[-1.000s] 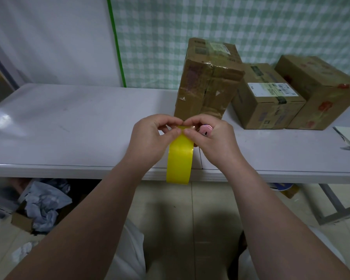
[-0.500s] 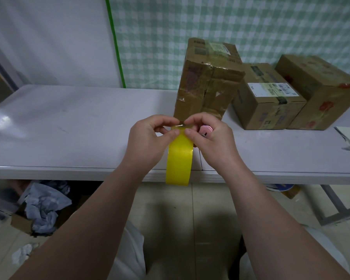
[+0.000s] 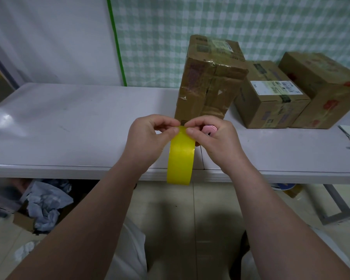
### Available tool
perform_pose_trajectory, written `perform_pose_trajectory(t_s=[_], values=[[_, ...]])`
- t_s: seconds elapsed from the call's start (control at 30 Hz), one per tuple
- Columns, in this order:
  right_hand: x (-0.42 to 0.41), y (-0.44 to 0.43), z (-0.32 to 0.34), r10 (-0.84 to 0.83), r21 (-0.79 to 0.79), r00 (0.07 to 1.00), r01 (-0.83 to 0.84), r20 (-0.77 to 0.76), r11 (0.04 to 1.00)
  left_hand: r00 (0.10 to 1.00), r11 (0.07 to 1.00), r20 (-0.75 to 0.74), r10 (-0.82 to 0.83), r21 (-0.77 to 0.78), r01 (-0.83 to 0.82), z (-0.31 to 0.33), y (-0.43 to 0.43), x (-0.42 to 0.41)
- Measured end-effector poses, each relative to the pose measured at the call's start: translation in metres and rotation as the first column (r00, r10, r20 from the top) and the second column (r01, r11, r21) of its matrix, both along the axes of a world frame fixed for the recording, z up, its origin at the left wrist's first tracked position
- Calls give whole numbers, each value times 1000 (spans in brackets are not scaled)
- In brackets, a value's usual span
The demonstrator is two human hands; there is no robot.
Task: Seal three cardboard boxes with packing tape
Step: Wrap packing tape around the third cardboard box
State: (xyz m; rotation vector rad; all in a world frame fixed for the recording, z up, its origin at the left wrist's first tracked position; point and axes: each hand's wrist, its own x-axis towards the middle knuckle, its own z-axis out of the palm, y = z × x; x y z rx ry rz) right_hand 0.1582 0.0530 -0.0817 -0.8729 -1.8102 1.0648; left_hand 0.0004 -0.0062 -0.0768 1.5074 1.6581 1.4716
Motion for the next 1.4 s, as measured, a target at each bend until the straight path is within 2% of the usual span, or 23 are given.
perform_pose_trajectory(t_s=[0.27, 0.47, 0.53, 0.6, 0.7, 0.77, 0.83, 0.87, 0.93, 1.0, 1.03, 1.1, 1.13, 1.2, 1.27, 1.33, 1.4], values=[[-5, 0, -1, -92, 130, 988, 76, 121, 989, 993, 1000, -116, 0, -23, -3, 0, 3, 3], [-13, -7, -1, -178, 73, 970, 168, 166, 983, 991, 994, -130, 3, -111, -18, -2, 5, 14], [-15, -8, -3, -222, -38, 968, 227, 119, 973, 990, 991, -122, 64, -112, -78, -1, 6, 18], [-18, -8, -5, -250, -220, 968, 249, 26, 943, 985, 977, -67, 157, -132, -165, 0, 6, 24], [-20, -8, -7, -277, -395, 959, 233, -55, 888, 961, 944, 127, 247, -255, -209, -1, 6, 32], [-21, -9, -6, -274, -444, 958, 211, -81, 871, 924, 895, 273, 268, -425, -135, 0, 7, 32], [-22, -10, -5, -269, -460, 960, 202, -84, 864, 865, 830, 431, 259, -558, 29, 6, 4, 32], [-23, -11, -3, -265, -464, 961, 201, -77, 863, 831, 811, 497, 252, -577, 99, 9, 2, 32], [-24, -9, 0, -242, -492, 967, 175, -76, 853, 811, 826, 524, 260, -556, 94, 13, 0, 29], [-26, -5, 5, -230, -560, 967, 133, -106, 818, 841, 864, 455, 293, -502, -29, 17, 0, 18], [-27, -3, 8, -238, -588, 964, 125, -118, 799, 878, 878, 370, 303, -467, -107, 17, 2, 10], [-29, 3, 9, -256, -610, 962, 145, -97, 779, 954, 883, 52, 296, -396, -252, 18, 8, -8], [-31, 5, 7, -249, -617, 966, 154, -70, 772, 948, 876, -152, 278, -364, -316, 16, 11, -17], [-39, 7, 2, -209, -632, 978, 155, -13, 760, 839, 857, -486, 246, -295, -422, 9, 17, -32], [-48, 8, -7, -161, -616, 984, 176, 80, 768, 697, 829, -677, 235, -235, -507, -2, 25, -45], [-57, 7, -13, -122, -566, 975, 206, 183, 798, 602, 791, -775, 191, -242, -562, -15, 29, -55], [-67, 8, -19, -124, -531, 972, 215, 202, 820, 579, 754, -800, 153, -284, -592, -25, 30, -67]])
